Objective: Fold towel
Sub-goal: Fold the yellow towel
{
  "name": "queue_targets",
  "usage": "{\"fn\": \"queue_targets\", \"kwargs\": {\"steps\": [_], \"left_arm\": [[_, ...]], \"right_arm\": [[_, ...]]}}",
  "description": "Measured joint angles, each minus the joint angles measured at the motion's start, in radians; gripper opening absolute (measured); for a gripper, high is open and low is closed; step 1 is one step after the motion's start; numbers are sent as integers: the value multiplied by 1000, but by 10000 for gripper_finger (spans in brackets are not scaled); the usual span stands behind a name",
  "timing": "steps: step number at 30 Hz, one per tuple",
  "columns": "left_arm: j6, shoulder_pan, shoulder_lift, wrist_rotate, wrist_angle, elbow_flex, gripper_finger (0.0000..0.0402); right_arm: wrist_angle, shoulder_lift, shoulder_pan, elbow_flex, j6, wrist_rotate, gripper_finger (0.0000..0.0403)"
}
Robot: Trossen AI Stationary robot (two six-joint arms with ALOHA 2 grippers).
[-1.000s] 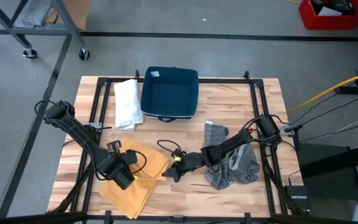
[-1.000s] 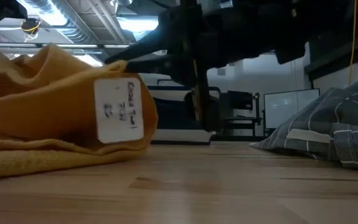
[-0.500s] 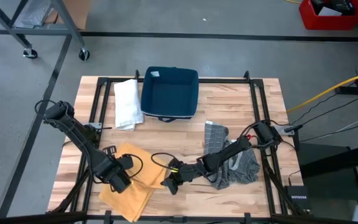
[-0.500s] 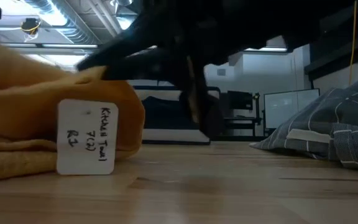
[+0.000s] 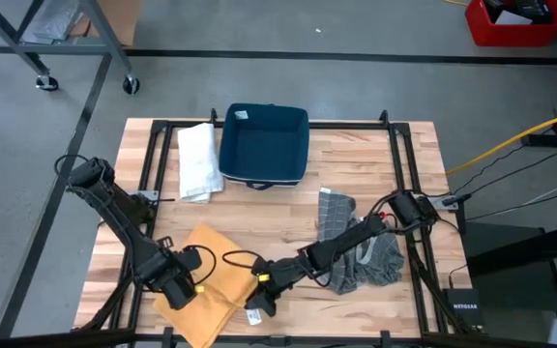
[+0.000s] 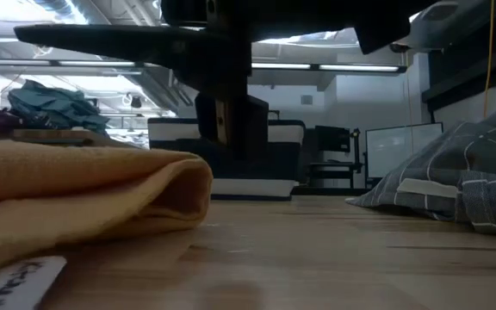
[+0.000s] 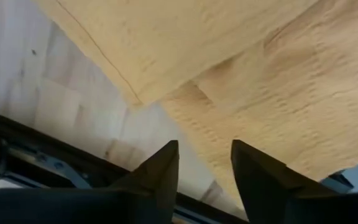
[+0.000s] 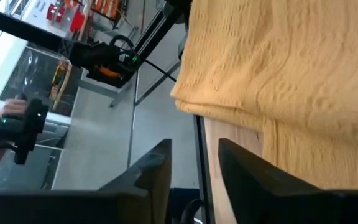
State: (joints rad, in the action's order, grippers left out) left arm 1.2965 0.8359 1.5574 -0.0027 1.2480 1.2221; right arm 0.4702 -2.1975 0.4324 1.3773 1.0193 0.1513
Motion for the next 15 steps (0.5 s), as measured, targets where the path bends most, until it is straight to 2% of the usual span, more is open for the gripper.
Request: {"fn": "queue_targets", "kwargs": {"steps": [3, 6, 10, 15], "left_arm": [[34, 20, 0, -1, -12, 0, 149], [69, 36, 0, -64, -11, 0, 144], [90, 41, 0, -184, -8, 0, 127], [95, 40, 0, -270, -7, 0, 112]], "right_arm": [[0, 0, 0, 0, 20, 0, 152], [7, 0, 0, 0, 20, -9, 157], [-9, 0, -7, 0, 18, -109, 158], [-135, 0, -28, -1, -4, -233, 158]]}}
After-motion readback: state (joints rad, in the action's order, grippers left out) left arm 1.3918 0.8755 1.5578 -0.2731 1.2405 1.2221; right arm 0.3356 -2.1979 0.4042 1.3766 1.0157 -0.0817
